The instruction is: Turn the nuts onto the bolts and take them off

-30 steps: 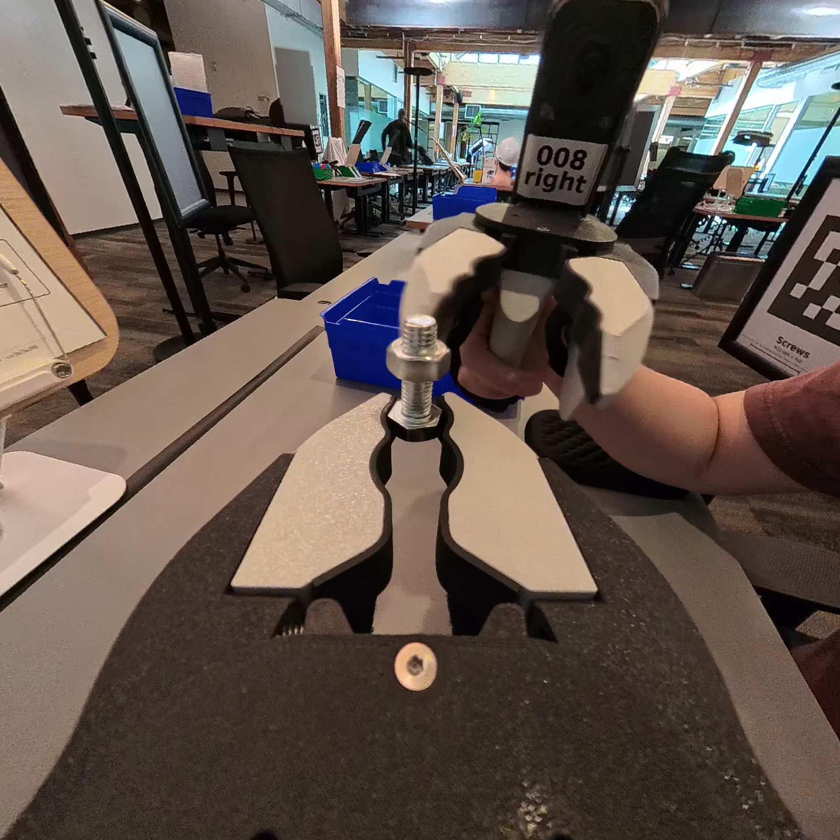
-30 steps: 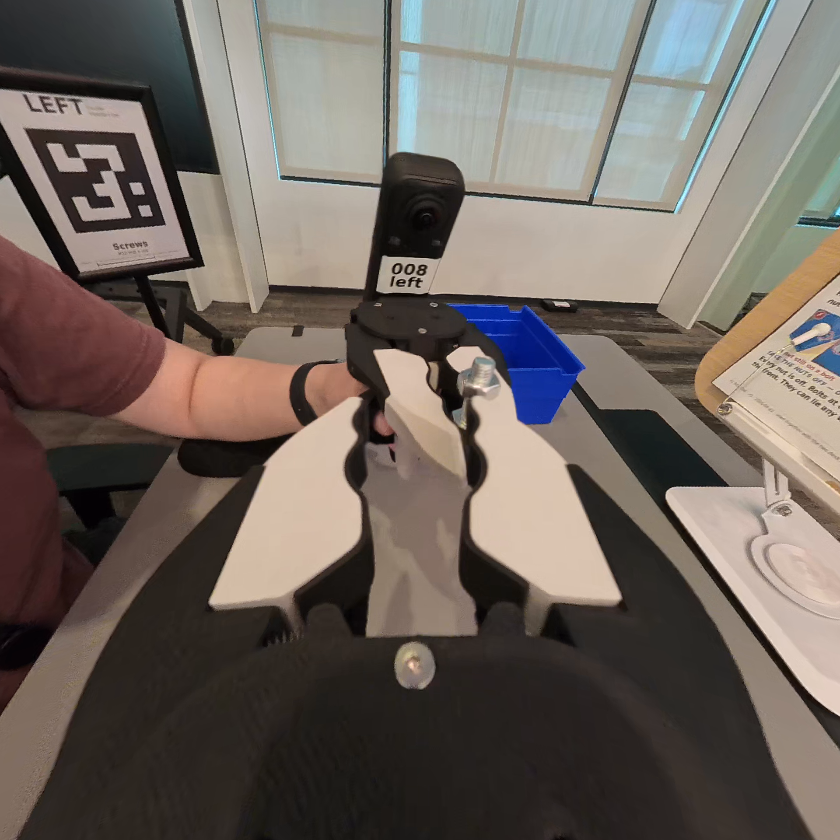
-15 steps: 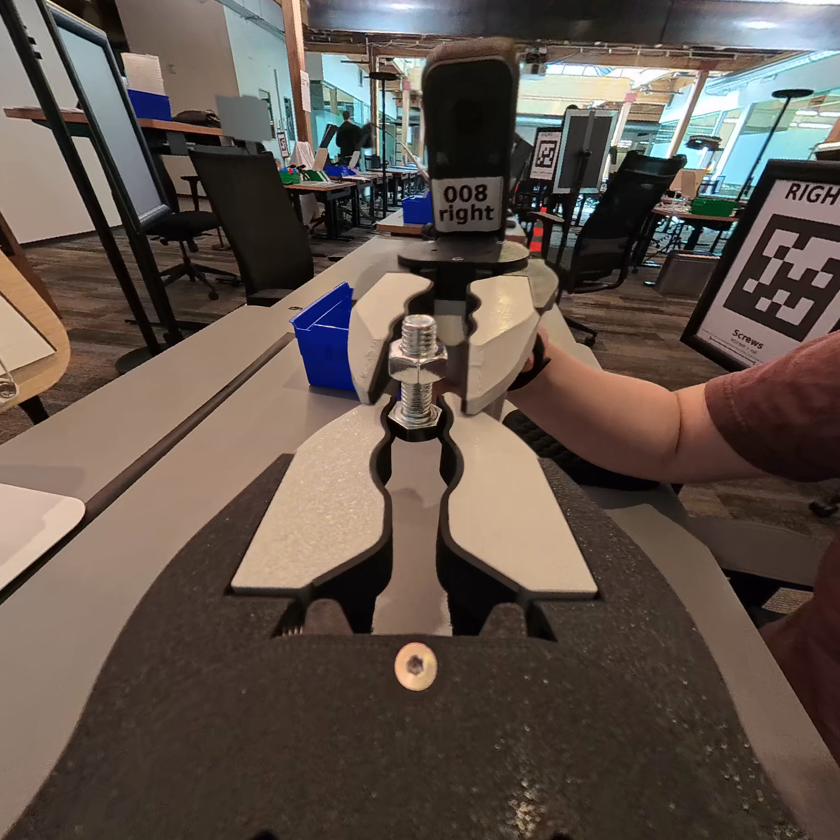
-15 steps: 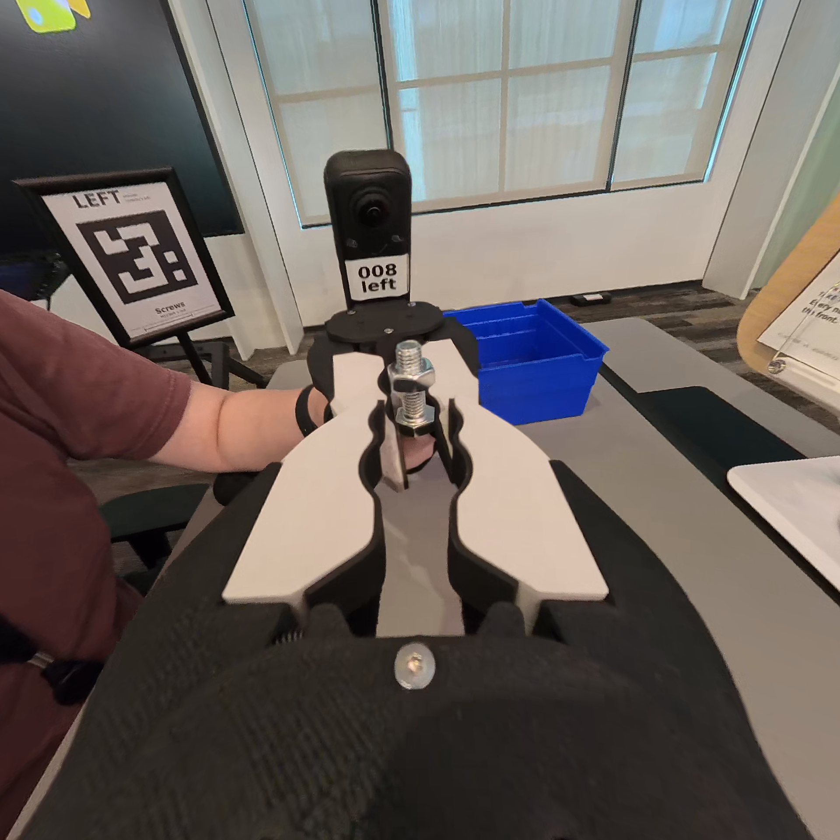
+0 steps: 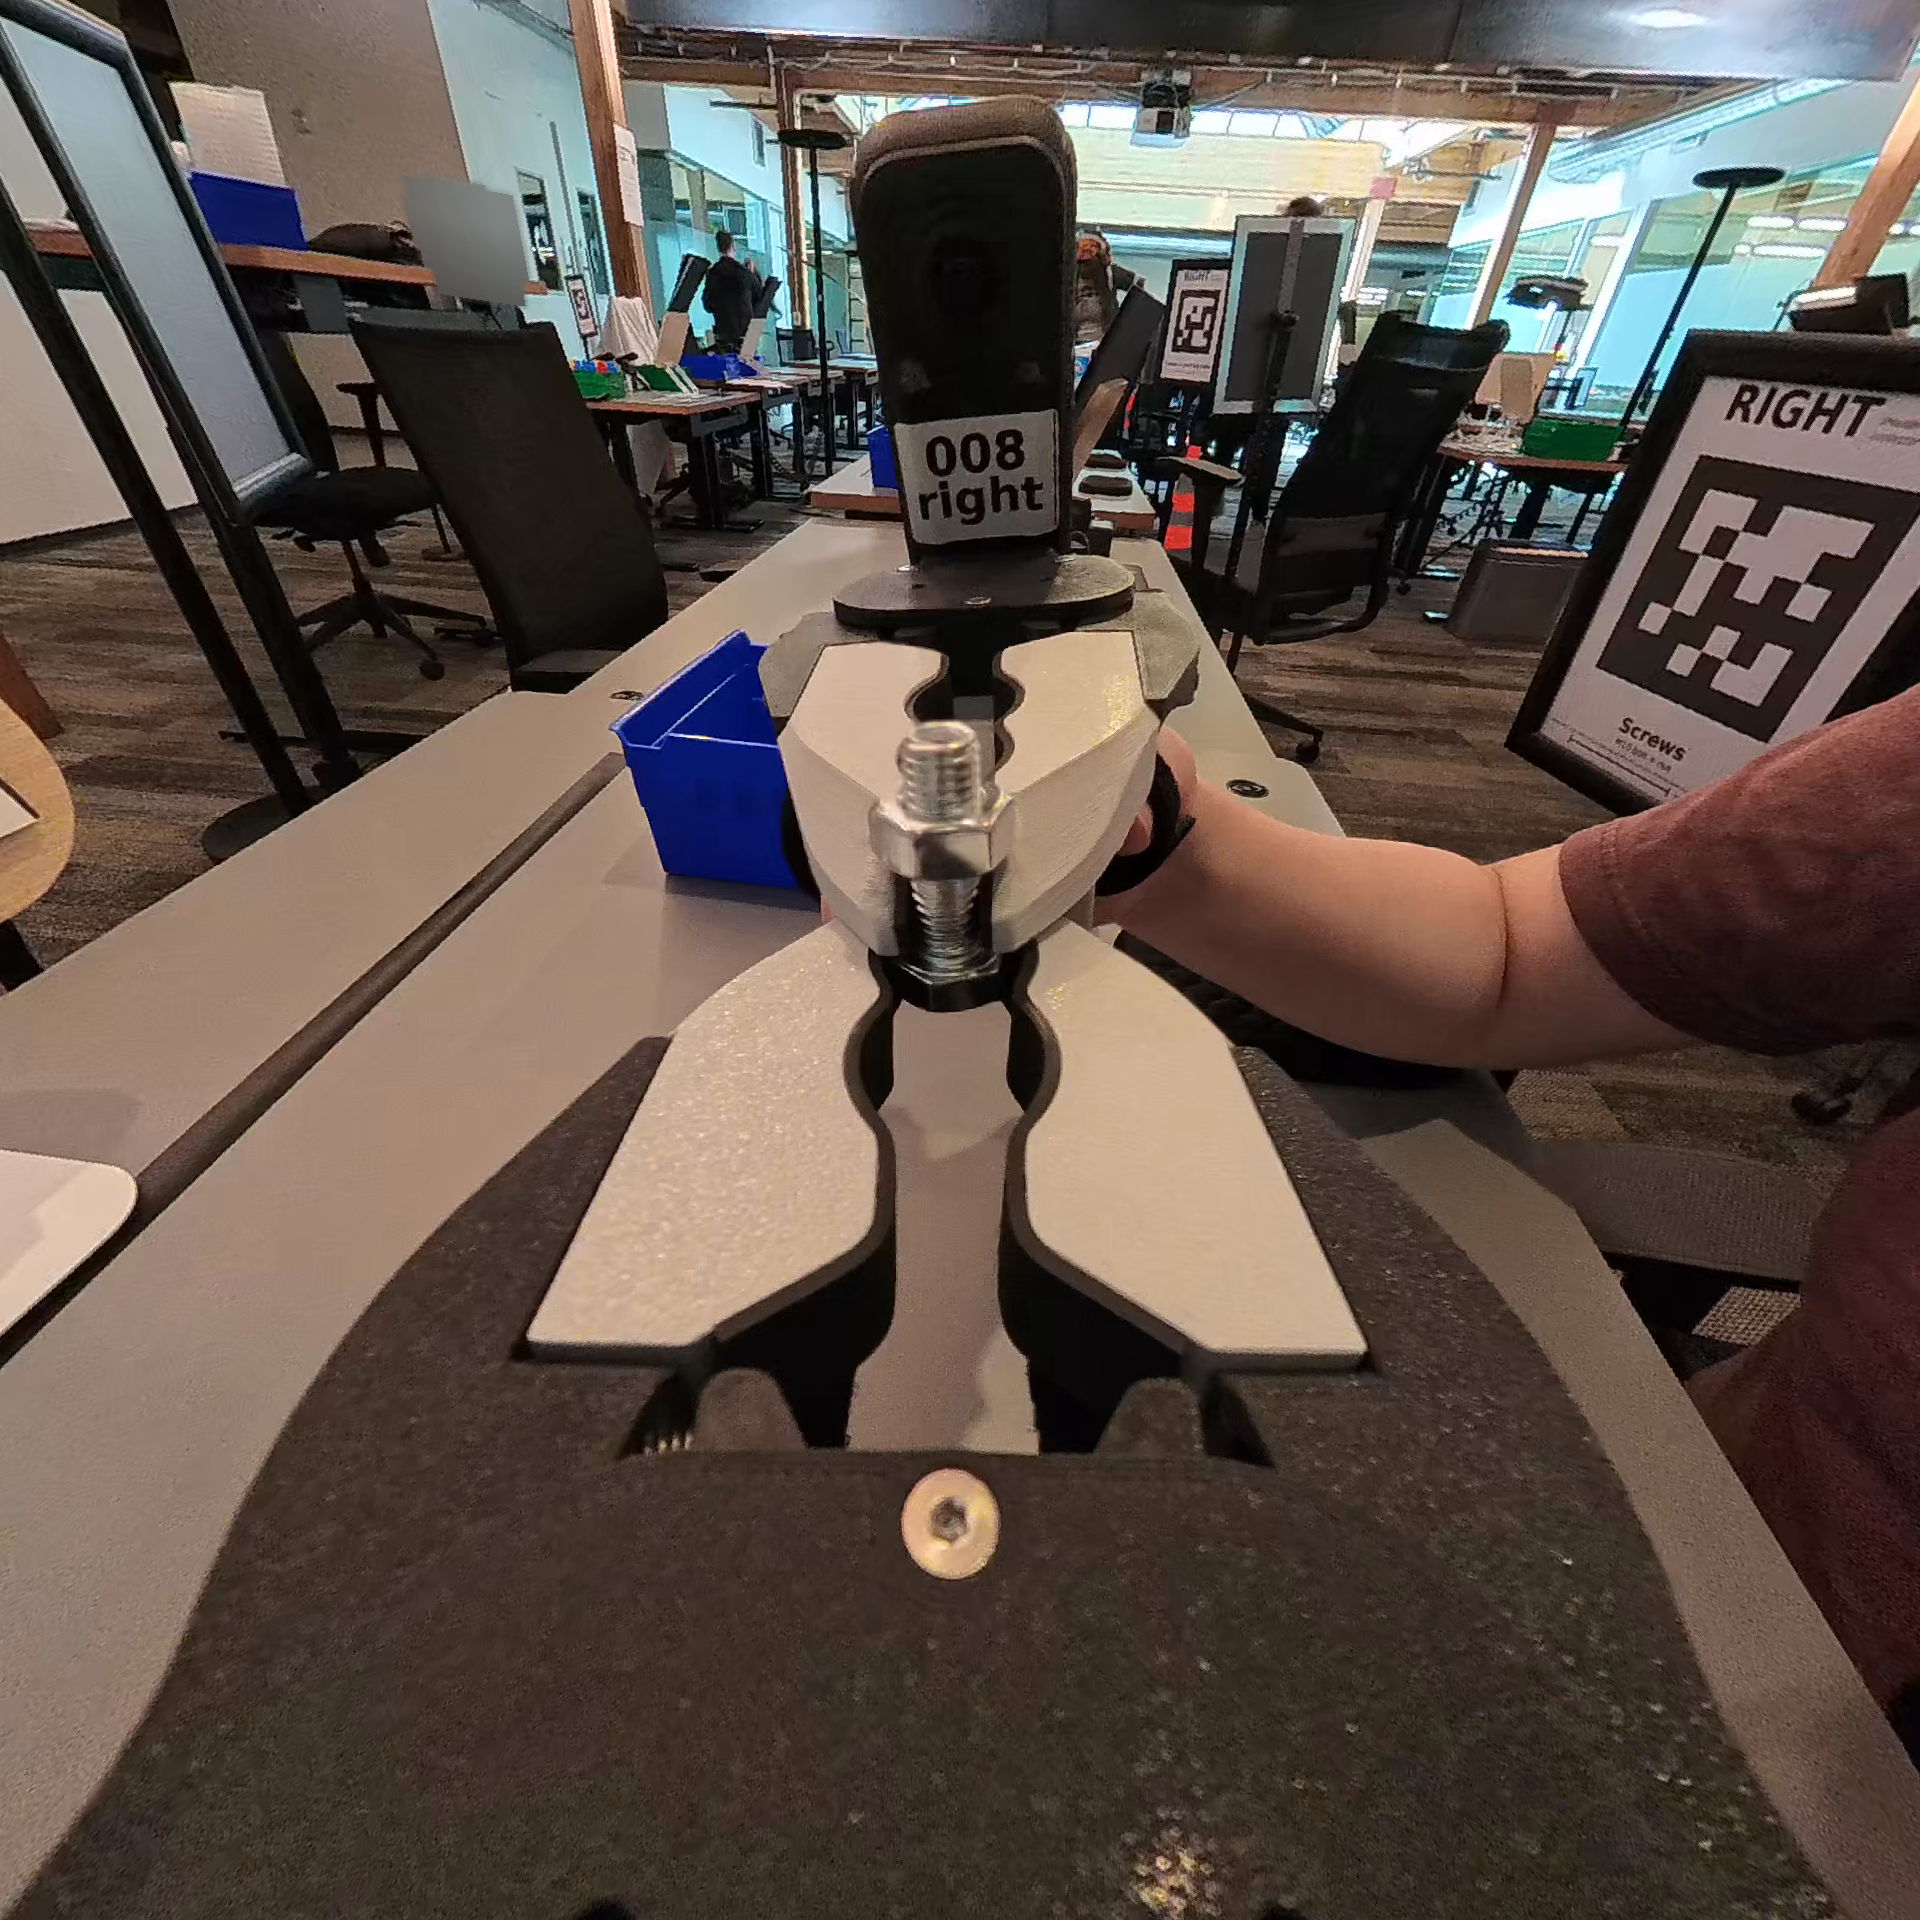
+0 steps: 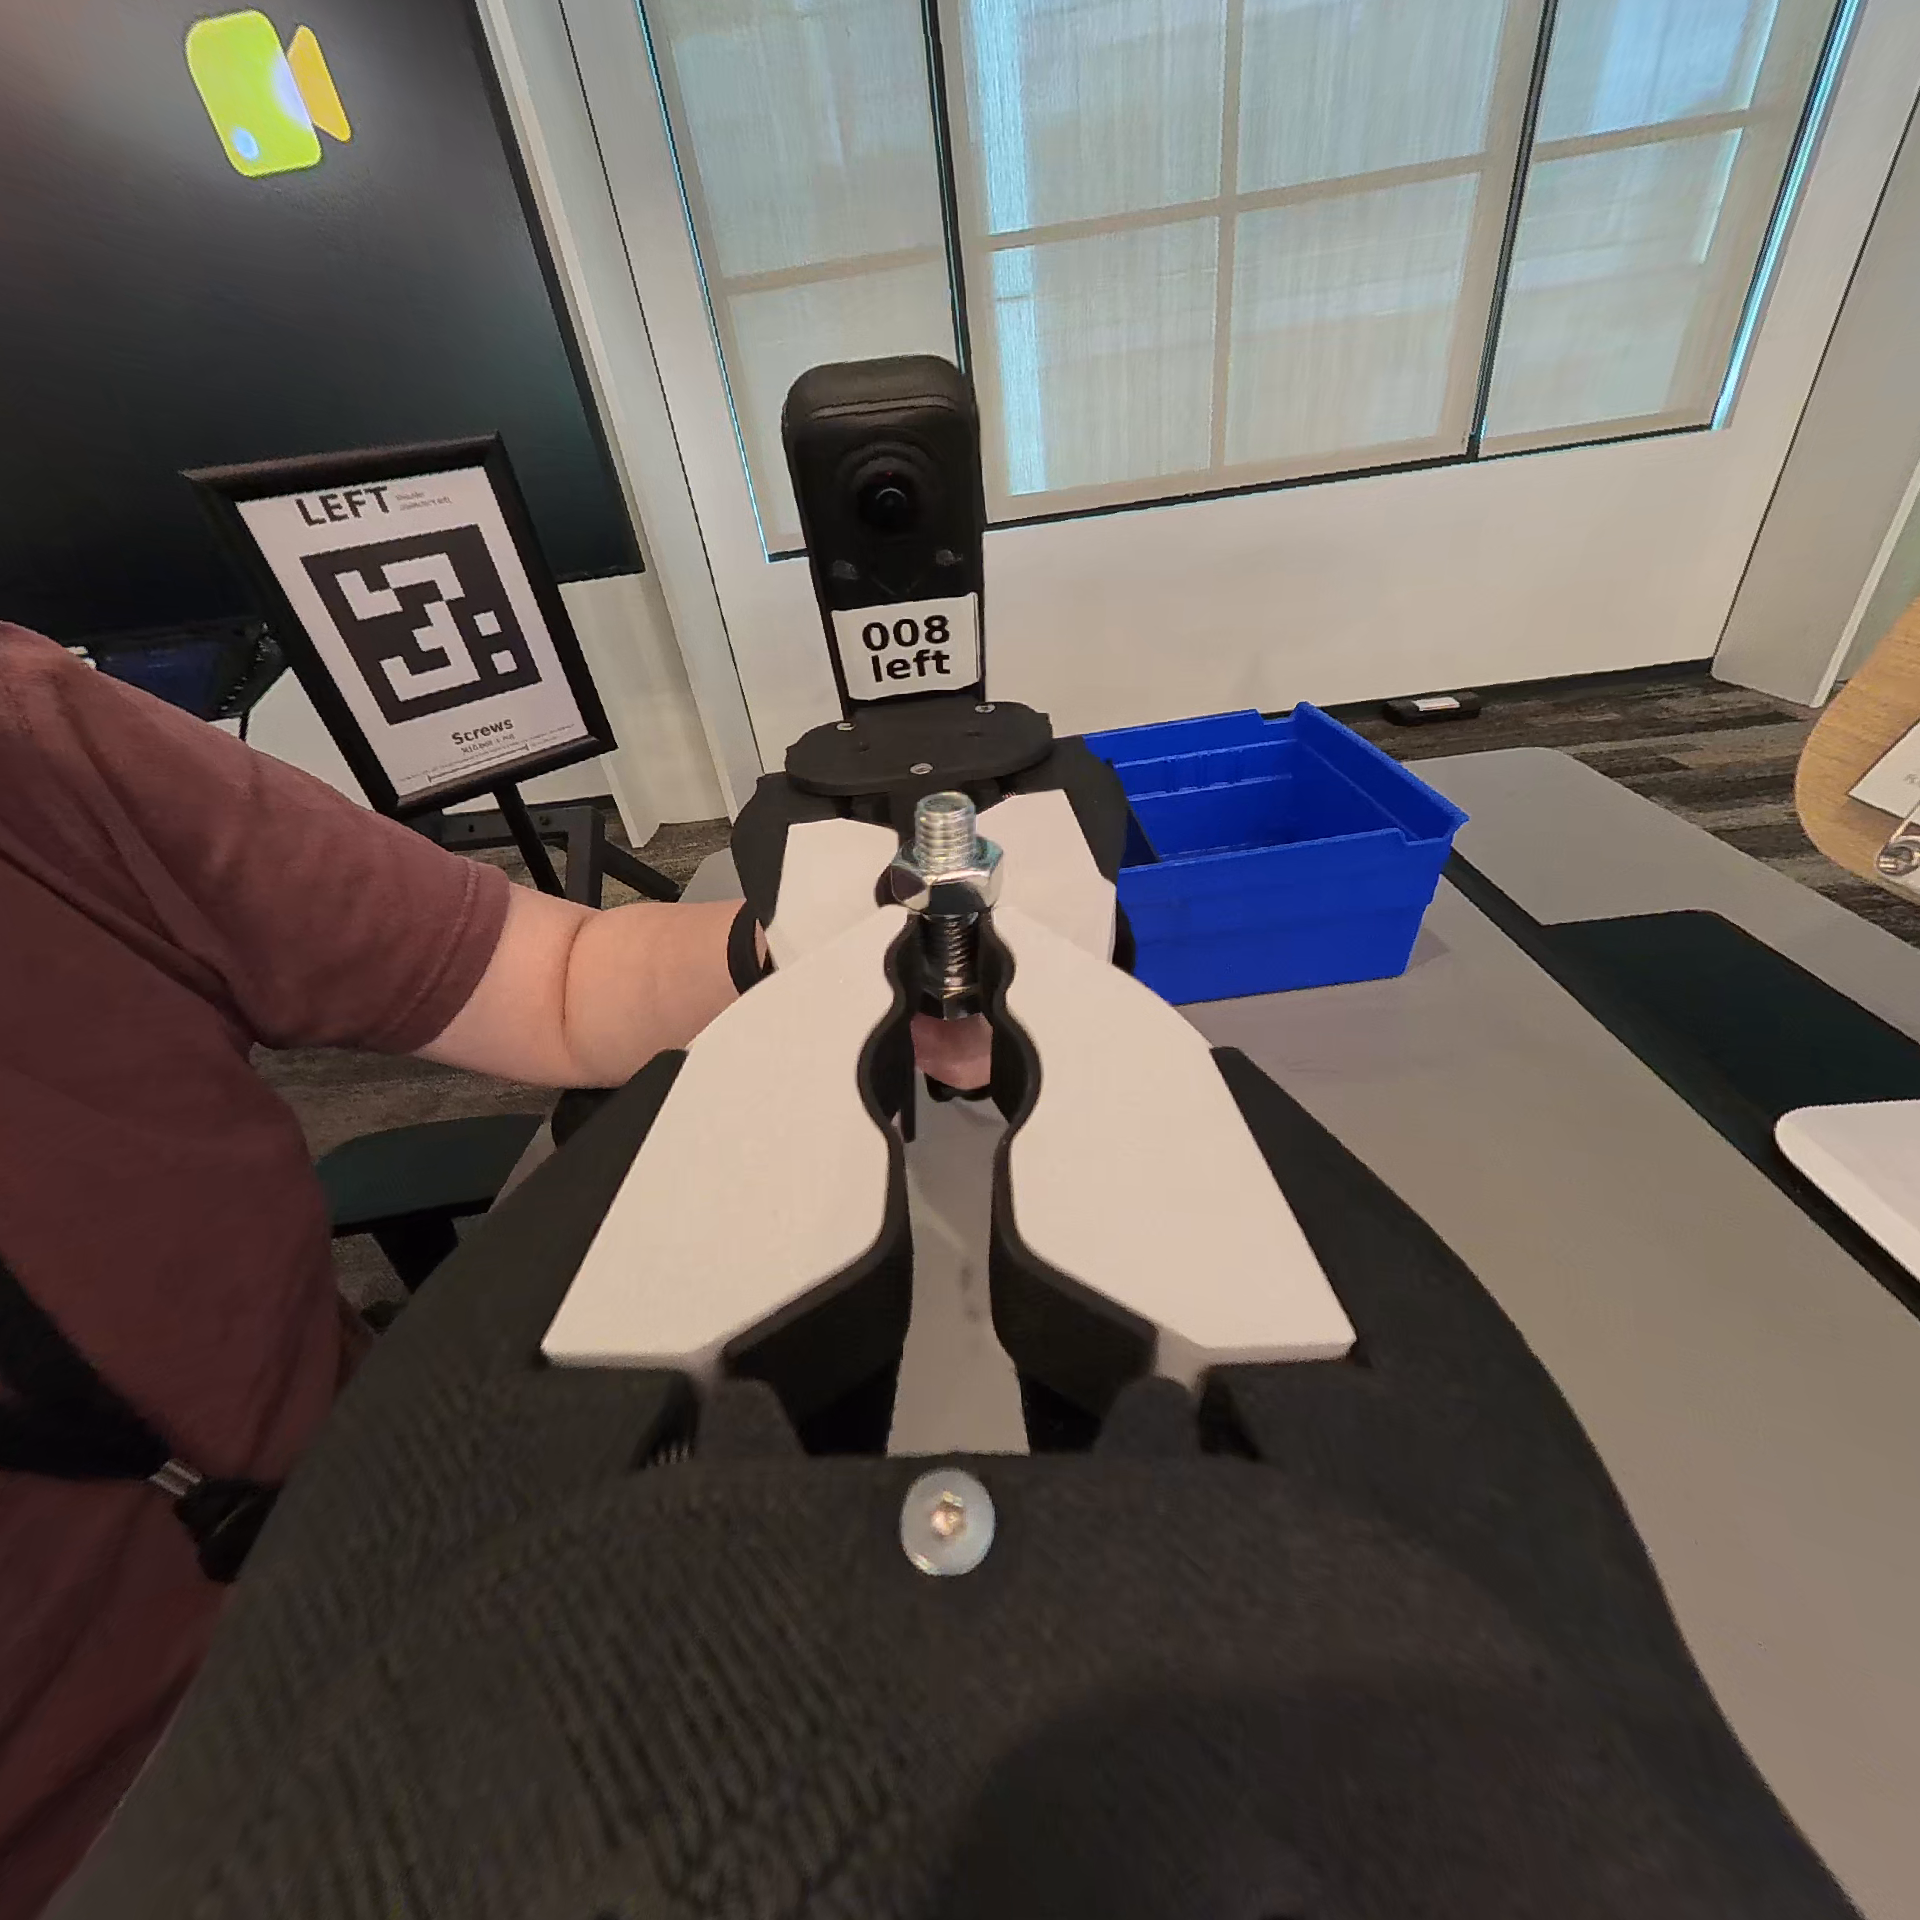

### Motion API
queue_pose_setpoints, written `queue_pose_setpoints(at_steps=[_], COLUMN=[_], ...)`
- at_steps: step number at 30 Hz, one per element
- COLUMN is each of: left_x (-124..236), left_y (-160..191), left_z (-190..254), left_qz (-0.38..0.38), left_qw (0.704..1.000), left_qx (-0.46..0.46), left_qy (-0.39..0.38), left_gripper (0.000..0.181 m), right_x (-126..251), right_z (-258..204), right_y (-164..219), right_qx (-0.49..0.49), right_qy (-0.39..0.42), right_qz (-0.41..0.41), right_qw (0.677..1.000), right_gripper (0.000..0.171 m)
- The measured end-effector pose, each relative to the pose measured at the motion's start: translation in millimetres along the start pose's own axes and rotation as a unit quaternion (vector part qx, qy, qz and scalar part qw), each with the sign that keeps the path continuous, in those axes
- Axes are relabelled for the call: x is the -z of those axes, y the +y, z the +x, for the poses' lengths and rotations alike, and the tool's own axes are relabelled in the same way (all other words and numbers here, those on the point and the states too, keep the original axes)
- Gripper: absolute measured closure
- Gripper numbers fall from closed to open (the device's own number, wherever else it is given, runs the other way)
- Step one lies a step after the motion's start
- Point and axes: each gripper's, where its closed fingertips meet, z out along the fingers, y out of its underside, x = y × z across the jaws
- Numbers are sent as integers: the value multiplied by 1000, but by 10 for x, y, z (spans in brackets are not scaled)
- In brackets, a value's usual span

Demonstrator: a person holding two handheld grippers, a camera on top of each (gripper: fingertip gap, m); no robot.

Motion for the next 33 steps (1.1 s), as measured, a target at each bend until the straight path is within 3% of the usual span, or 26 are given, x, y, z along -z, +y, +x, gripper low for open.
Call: queue_pose_setpoints(at_steps=[7,10,13,16,20,25,29,33], left_x=[33,89,162,212,247,254,213,181], left_y=[-48,-54,-25,-12,25,82,116,188], left_z=[-75,-244,-419,-493,-561,-627,-605,-612], left_qz=[9,3,-20,-32,-49,-83,-91,-105], left_qw=[1000,996,988,984,980,970,969,969], left_qx=[2,-3,-13,0,19,-7,-5,2], left_qy=[-27,-85,-149,-172,-190,-229,-228,-226], left_gripper=[148,140,134,134,134,132,132,132], right_x=[152,348,737,1403,2490,3770,4219,4348], right_z=[91,178,346,549,874,1112,1140,1130], right_y=[-102,-225,-343,-475,-277,682,1281,1664], right_qx=[-5,3,11,-19,-128,-264,-349,-395], right_qy=[22,64,156,271,403,543,549,524], right_qz=[16,15,-19,-42,-107,-290,-364,-424], right_qw=[1000,998,988,961,900,743,666,624], right_gripper=[161,161,161,161,161,160,160,161])
